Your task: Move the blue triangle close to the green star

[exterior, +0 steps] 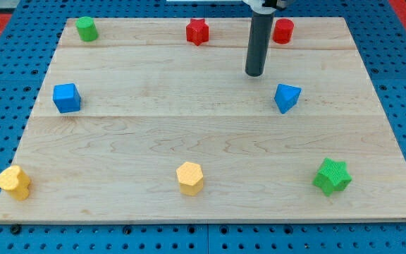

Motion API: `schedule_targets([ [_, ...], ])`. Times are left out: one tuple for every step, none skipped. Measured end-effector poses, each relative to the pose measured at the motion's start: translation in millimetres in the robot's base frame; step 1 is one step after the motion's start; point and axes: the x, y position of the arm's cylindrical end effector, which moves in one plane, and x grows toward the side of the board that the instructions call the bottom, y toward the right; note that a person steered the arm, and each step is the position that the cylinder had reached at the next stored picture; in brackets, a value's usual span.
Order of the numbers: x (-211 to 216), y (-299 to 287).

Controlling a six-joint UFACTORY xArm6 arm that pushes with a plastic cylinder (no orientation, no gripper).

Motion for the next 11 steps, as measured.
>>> schedule_targets([
  [0, 1],
  [5, 2],
  [20, 5],
  [28, 27],
  [28, 32],
  [71, 39],
  [130, 42],
  [90, 41],
  [66, 69],
  [107, 96],
  [143, 80],
])
